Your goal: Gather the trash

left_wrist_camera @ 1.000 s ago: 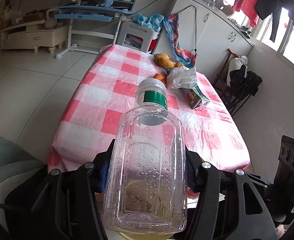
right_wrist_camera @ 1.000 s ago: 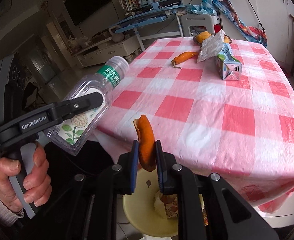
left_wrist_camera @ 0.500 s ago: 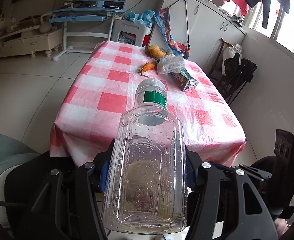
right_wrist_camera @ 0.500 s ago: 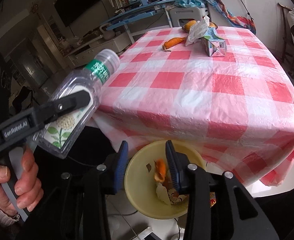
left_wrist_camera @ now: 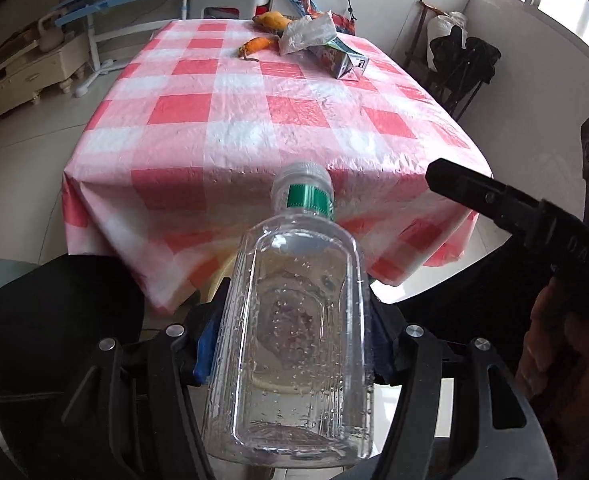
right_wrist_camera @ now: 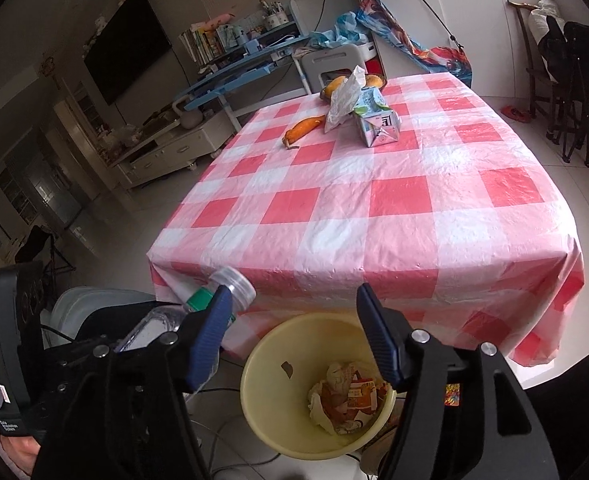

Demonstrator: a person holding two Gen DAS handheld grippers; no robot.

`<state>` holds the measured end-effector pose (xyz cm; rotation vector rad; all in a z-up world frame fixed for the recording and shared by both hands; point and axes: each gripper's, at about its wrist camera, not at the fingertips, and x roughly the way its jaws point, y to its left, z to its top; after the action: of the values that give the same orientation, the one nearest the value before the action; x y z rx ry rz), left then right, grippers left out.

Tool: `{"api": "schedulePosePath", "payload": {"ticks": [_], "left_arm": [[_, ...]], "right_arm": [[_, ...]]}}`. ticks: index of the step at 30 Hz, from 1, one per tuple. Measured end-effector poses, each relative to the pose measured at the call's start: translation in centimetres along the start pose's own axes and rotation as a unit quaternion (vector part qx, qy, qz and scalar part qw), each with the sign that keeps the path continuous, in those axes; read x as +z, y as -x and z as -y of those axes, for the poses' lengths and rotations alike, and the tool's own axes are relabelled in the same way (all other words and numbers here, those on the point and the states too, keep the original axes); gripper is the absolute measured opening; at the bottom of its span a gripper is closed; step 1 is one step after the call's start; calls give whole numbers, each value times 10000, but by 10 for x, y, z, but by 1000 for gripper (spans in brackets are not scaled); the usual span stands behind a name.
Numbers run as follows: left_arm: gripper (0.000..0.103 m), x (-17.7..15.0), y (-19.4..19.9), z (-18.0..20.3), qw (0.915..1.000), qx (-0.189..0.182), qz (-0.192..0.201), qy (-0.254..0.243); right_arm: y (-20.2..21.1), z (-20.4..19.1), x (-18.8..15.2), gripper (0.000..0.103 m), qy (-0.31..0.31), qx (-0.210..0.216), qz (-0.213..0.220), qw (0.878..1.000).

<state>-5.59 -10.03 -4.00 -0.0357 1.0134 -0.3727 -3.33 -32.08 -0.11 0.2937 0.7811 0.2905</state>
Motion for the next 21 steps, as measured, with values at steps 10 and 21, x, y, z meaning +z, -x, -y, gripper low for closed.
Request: {"api": "schedulePosePath", "payload": {"ticks": [10, 21], "left_arm": [[69, 14, 33, -6, 9935, 670, 921, -57], [79, 15, 47, -50, 9740, 1374, 1748, 440]], "right_arm": [[-3, 1, -3, 73, 65, -201, -26, 9998], [-9, -11, -5, 80, 462, -665, 85, 9967]]}}
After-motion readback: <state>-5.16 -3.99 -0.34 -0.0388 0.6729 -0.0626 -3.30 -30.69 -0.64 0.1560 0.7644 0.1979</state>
